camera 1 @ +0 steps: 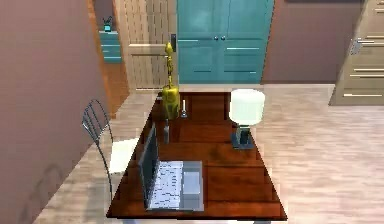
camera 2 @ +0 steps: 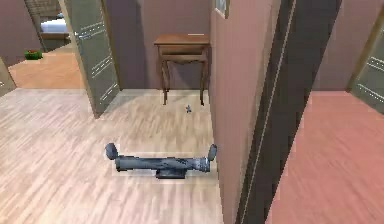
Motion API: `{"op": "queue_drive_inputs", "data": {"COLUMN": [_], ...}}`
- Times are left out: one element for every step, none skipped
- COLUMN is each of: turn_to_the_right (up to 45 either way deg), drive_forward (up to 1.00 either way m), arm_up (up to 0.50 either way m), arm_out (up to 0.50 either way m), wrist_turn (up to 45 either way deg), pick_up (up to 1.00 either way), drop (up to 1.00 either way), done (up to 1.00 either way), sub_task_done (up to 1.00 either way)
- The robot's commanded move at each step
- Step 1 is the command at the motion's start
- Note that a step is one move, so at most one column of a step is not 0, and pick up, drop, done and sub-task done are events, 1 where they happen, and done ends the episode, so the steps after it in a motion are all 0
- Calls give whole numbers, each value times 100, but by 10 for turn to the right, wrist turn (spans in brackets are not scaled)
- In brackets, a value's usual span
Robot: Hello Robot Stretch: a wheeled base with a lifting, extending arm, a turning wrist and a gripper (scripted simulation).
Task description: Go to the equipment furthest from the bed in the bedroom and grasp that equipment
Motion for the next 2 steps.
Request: {"op": "queue_drive_inputs", "data": {"turn_to_the_right": [420,0], "drive_forward": [0,40], "arm_up": [0,0], "arm_out": [0,0], "wrist_turn": [0,0], "pick_up": [0,0], "drop": [0,0], "done": [0,0], "sub_task_done": [0,0]}}
